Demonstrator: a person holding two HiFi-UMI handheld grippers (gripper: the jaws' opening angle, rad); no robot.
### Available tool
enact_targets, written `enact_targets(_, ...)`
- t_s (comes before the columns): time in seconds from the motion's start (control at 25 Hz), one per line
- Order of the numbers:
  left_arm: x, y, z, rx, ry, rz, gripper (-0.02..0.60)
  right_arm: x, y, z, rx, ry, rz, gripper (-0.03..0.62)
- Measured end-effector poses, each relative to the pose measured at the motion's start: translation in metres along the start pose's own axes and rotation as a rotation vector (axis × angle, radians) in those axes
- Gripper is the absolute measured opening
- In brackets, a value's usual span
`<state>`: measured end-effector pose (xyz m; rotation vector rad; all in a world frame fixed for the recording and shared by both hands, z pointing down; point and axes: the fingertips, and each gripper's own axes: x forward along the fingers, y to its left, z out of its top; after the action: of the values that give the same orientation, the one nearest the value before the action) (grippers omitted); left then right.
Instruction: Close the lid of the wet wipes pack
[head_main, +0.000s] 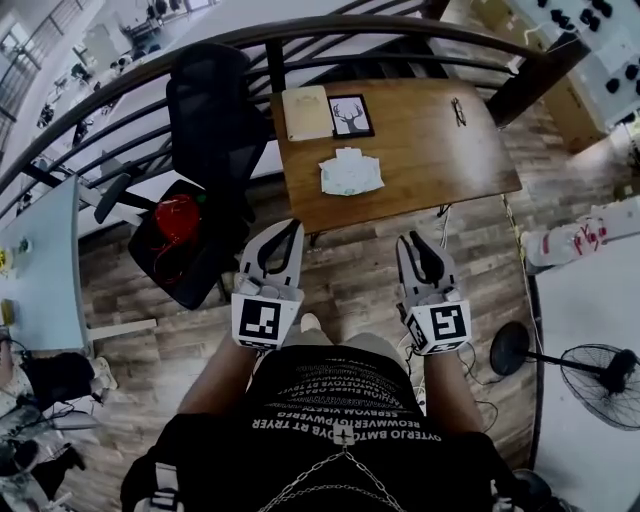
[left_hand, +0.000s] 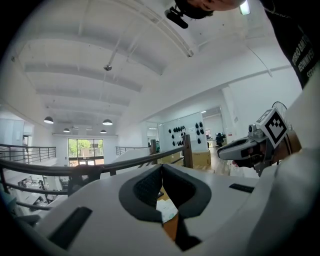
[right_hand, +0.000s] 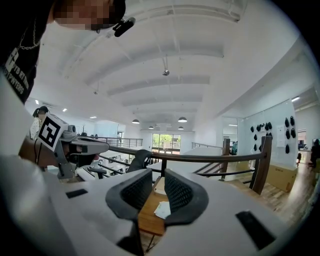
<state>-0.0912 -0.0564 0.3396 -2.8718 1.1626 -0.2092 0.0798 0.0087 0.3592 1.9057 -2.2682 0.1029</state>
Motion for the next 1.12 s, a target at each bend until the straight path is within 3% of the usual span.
enact_targets(0.36, 0.007, 0.006, -0.006, -0.001, 0.027, -0.007, 0.028, -0.002, 0.001, 0.005, 0.003, -0.013, -0.006, 0.084)
enact_targets(0.68, 0.025, -0.004, -0.004, 0.003, 0.020, -0.006, 0.028, 0.002, -0.027, 0.000, 0.028, -0.031, -0.023, 0.084)
enact_targets(1.12, 0.064, 0.013, 0.004, 0.018, 0.029, 0.053, 0.028, 0.052, -0.060, 0.009, 0.032, -0.046, 0.047, 0.084)
